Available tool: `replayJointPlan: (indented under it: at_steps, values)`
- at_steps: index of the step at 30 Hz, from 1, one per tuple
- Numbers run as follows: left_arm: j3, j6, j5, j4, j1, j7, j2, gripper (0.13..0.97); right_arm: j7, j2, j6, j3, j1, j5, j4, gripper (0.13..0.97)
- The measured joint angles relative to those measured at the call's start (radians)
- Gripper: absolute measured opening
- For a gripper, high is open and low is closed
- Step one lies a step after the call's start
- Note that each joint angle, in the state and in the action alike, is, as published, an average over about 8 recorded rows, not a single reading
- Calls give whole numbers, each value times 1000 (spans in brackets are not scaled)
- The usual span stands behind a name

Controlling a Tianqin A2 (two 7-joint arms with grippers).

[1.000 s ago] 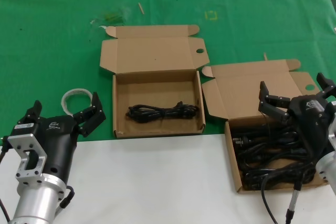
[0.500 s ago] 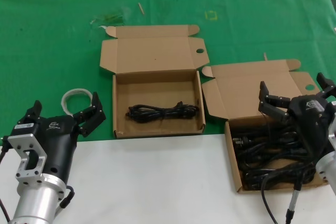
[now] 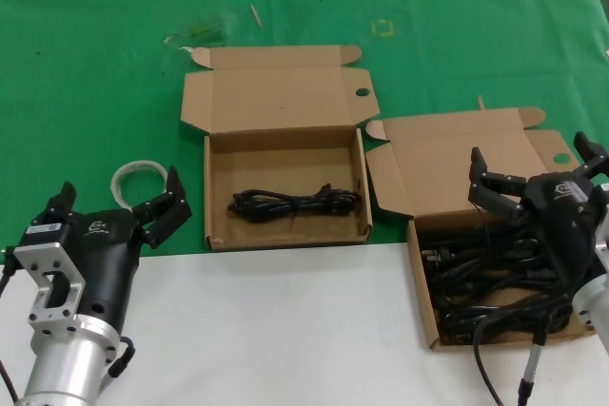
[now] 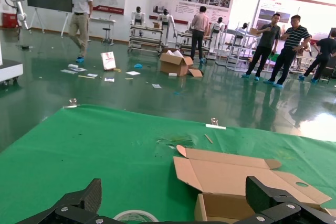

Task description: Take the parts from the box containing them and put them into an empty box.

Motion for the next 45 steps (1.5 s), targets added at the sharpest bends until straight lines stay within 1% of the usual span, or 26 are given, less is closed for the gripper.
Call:
replayJointPlan:
  at_steps: [45]
  values:
    - [0, 0, 0, 0, 0, 0, 0, 966, 0, 0, 0, 0, 0, 0, 0, 966]
